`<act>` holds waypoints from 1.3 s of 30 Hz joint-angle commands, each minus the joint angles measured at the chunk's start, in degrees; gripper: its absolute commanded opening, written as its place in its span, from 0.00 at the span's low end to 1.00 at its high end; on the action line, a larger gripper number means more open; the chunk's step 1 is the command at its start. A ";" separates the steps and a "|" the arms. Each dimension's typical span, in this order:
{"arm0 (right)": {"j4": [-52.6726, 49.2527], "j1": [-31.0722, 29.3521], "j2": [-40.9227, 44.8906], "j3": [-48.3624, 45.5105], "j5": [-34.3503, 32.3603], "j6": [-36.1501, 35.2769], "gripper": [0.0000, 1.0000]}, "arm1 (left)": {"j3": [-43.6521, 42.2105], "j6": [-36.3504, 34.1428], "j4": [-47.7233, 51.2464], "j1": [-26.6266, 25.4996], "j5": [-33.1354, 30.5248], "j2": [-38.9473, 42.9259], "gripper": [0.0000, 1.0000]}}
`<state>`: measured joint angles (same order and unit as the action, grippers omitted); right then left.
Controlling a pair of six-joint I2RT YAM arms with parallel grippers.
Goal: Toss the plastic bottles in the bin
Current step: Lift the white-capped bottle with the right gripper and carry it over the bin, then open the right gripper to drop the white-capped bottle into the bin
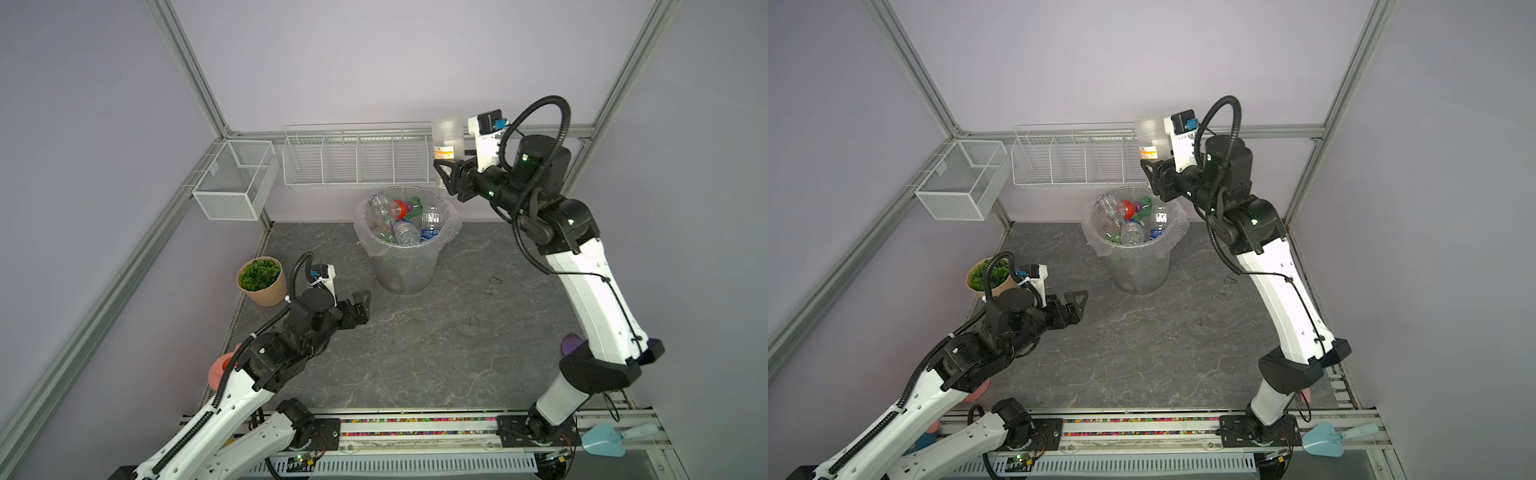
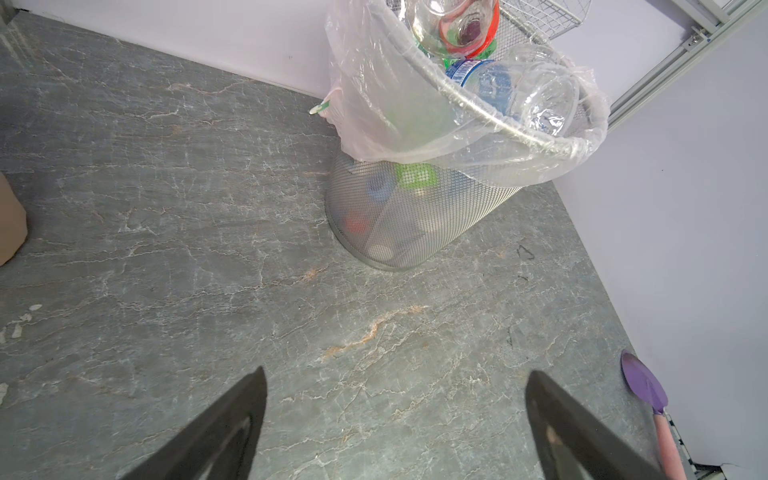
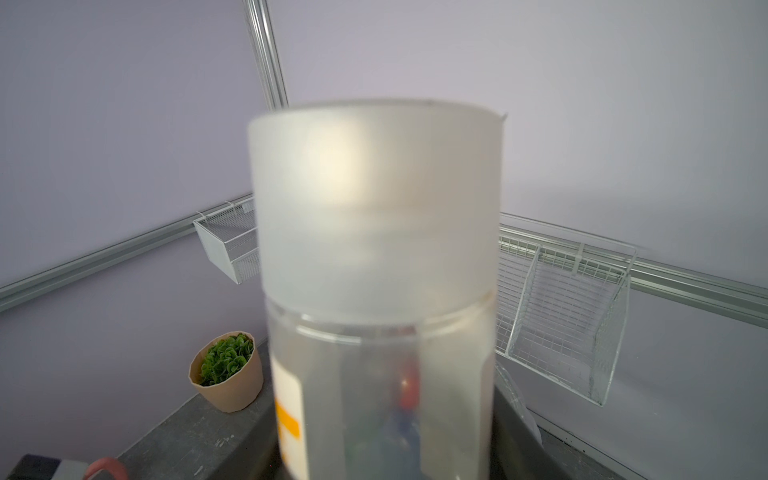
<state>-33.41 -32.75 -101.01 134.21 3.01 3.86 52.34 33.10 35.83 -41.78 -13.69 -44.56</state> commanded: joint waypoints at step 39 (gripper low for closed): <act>2.03 6.03 18.49 -28.10 -2.76 1.01 0.88 | 3.03 -2.02 1.19 0.78 -3.60 1.76 0.98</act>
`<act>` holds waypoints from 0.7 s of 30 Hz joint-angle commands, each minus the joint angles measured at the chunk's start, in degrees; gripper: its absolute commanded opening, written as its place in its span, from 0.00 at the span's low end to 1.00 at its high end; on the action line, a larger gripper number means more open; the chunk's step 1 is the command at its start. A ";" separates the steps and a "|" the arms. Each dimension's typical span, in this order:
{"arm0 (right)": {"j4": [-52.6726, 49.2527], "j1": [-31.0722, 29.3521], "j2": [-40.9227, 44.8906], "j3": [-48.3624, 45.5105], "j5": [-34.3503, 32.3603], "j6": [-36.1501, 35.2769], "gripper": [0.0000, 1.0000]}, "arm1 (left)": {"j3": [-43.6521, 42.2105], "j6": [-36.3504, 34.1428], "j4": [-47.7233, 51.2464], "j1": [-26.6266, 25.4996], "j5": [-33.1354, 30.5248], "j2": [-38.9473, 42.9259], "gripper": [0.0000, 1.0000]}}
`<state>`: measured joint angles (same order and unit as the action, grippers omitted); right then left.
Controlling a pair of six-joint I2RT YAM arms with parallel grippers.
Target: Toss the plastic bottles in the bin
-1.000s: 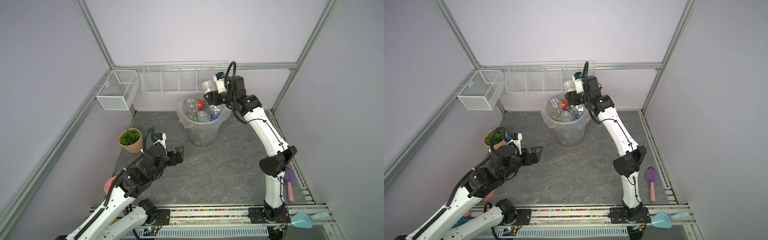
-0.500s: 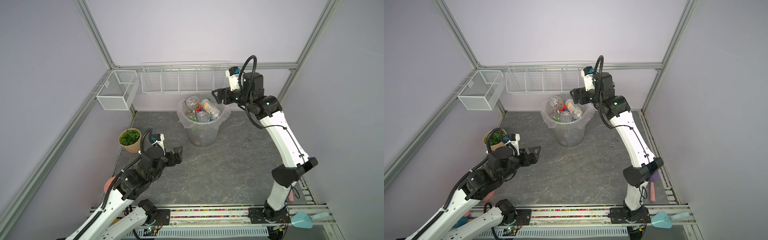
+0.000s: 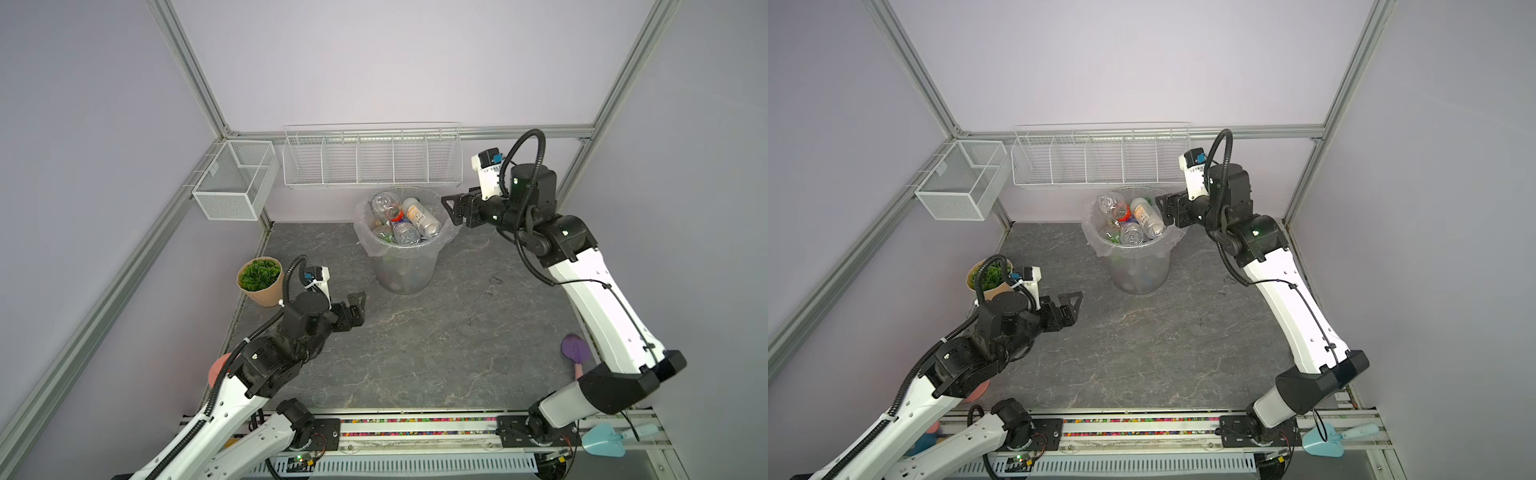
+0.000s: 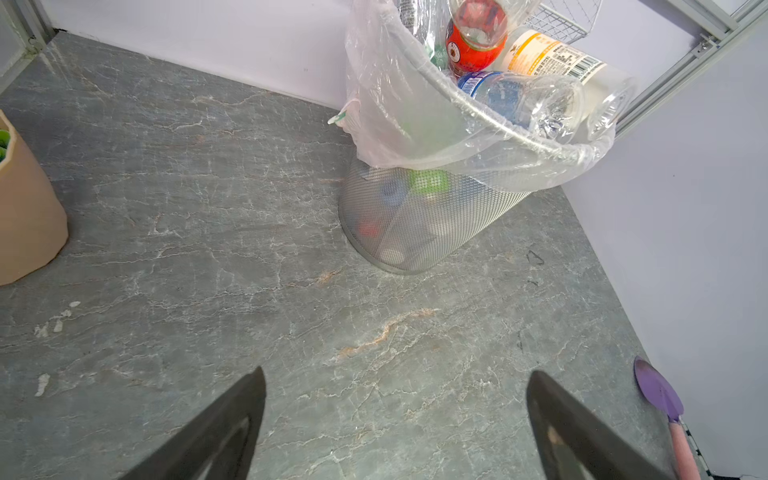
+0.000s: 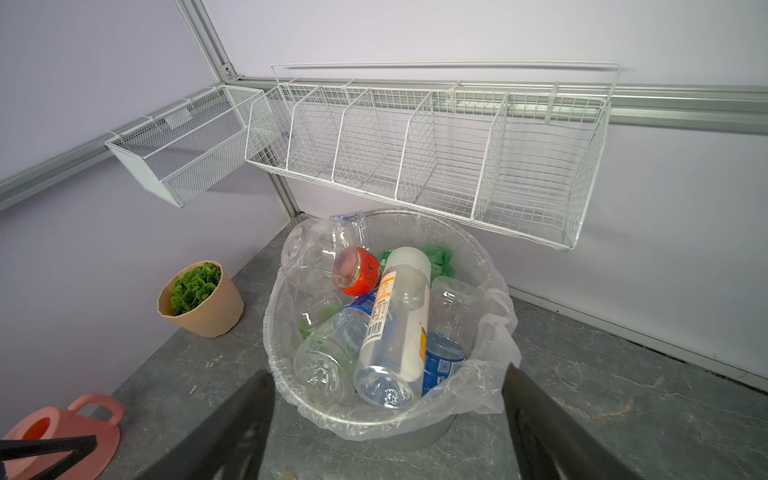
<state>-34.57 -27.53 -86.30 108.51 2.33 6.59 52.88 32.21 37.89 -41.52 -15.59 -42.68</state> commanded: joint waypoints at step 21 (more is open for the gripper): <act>3.04 5.05 21.04 -17.97 -10.12 -3.38 0.88 | 9.73 -8.95 -0.45 1.35 -16.18 0.05 1.00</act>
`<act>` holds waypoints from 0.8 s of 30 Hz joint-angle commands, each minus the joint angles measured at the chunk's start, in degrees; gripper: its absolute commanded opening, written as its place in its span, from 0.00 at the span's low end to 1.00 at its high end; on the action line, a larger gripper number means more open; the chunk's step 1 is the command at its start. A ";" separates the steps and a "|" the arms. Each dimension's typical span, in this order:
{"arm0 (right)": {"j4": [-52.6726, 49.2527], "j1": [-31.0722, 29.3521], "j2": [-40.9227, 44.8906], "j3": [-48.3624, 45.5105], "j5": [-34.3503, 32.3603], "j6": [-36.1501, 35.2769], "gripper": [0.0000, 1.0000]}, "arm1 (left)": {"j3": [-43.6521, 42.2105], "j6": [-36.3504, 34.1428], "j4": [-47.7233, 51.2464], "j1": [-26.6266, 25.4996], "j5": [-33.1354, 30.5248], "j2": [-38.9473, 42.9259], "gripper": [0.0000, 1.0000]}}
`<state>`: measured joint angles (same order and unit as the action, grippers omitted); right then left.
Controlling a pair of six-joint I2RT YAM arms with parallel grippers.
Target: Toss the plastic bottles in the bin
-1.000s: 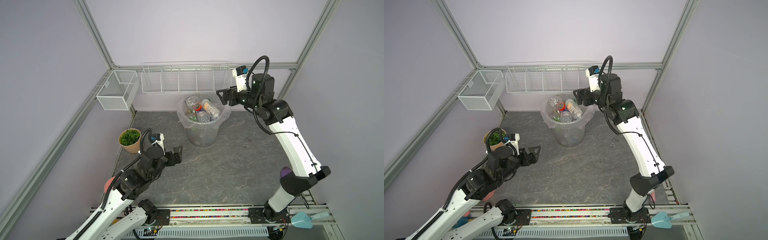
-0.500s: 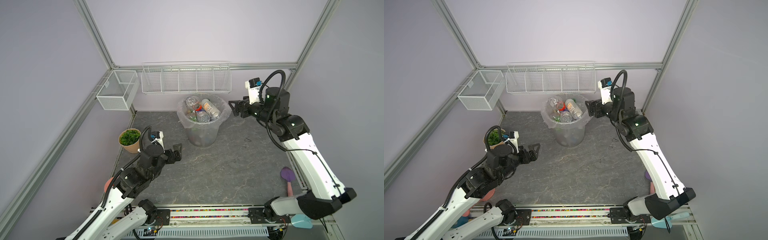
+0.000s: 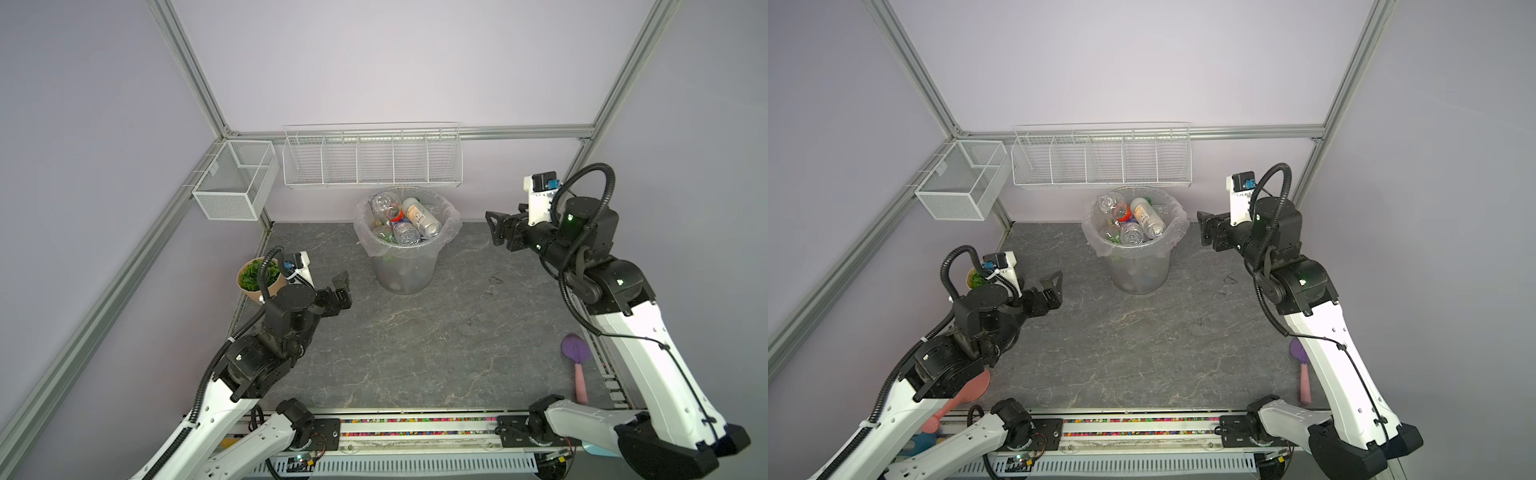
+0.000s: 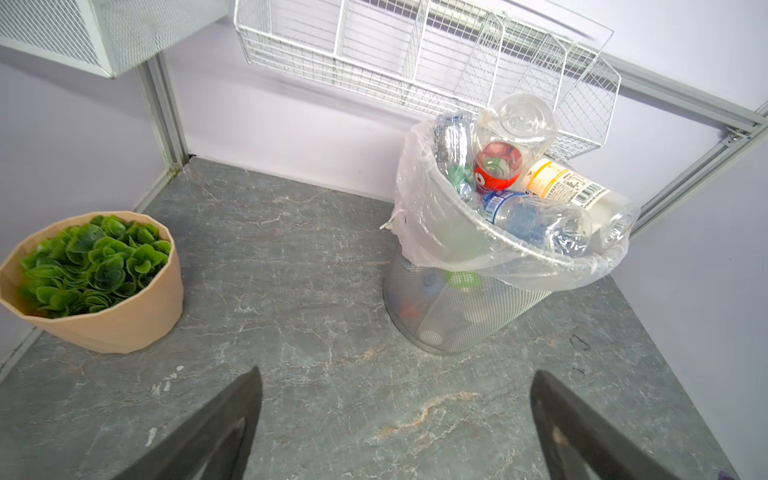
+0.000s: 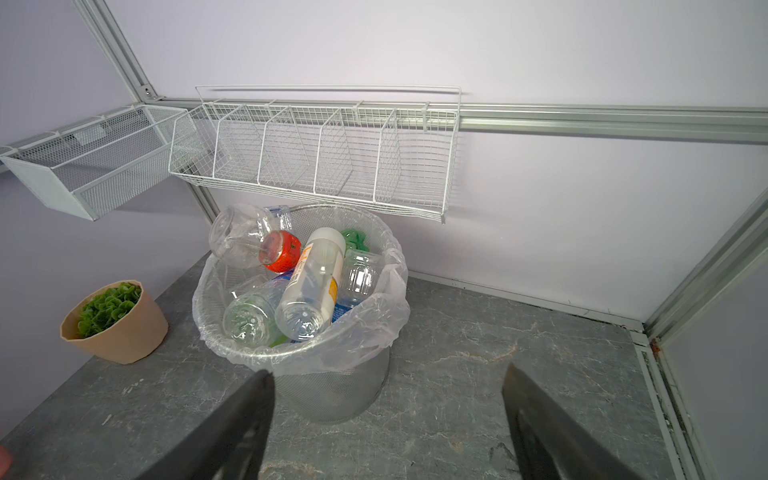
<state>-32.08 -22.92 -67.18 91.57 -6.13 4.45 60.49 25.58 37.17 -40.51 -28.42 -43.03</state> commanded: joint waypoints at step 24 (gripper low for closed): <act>0.52 1.97 18.36 -14.60 -16.15 -2.36 0.88 | 2.26 -8.45 -1.65 0.35 -19.51 4.04 1.00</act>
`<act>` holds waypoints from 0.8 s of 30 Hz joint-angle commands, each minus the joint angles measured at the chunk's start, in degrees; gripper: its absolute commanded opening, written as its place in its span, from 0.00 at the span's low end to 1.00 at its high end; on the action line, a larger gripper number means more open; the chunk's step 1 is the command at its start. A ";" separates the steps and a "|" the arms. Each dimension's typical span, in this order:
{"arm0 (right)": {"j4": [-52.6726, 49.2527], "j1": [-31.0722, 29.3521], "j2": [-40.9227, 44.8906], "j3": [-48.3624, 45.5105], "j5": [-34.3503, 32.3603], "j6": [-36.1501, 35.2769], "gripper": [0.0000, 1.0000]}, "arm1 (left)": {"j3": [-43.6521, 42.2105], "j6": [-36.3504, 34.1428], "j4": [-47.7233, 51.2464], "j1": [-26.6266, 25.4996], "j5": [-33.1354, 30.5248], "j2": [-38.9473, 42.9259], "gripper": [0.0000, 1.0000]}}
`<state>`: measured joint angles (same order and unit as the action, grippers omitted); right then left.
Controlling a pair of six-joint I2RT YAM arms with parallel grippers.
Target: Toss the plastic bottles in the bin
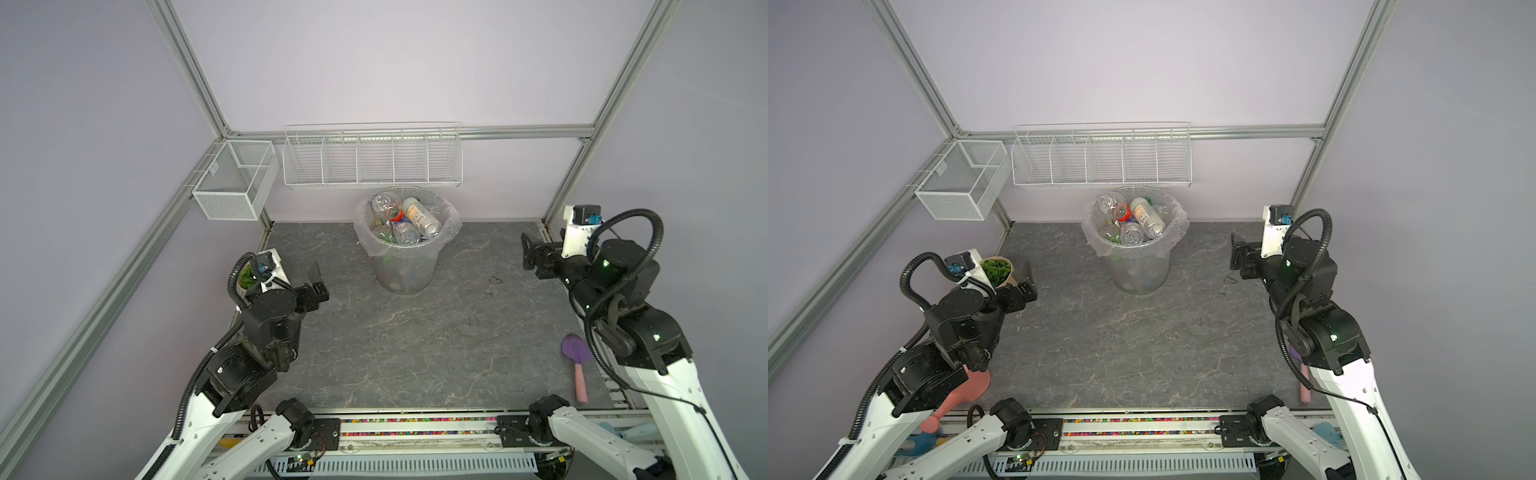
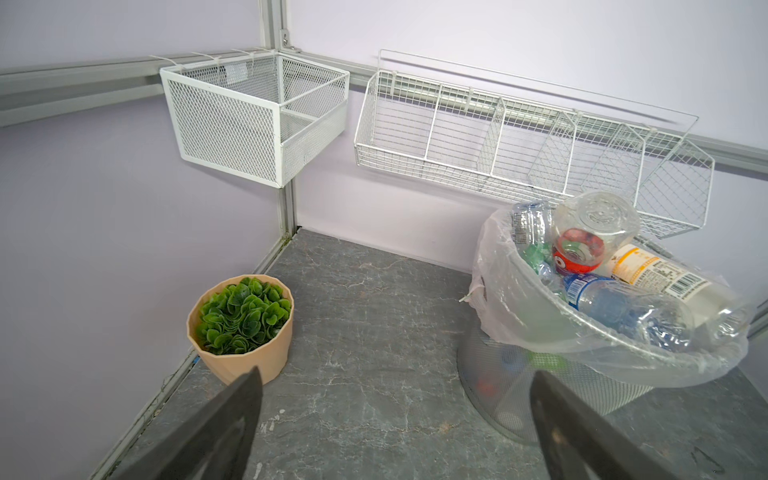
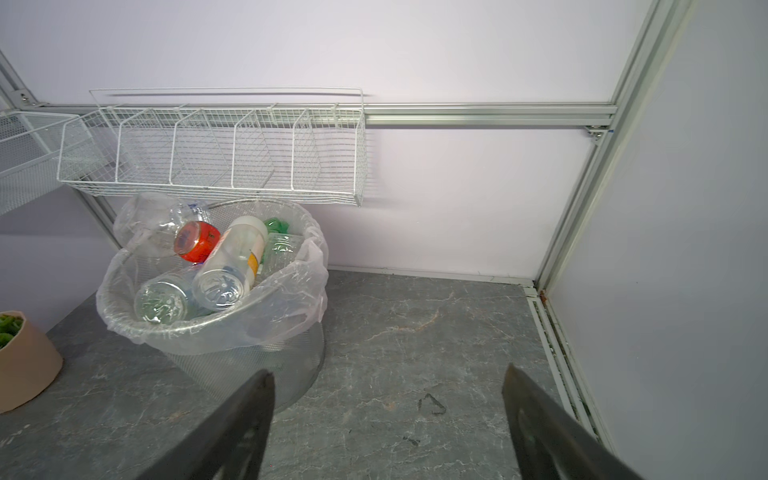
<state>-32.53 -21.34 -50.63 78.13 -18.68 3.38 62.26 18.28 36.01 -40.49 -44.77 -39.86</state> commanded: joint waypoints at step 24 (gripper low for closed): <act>1.03 0.34 20.77 -23.39 -13.93 -1.10 0.88 | -12.05 -10.27 -9.37 0.32 -13.99 9.35 1.00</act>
<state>-32.56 -21.34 -32.05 57.36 -30.04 2.57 52.03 10.11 28.99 -40.49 -56.18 -31.16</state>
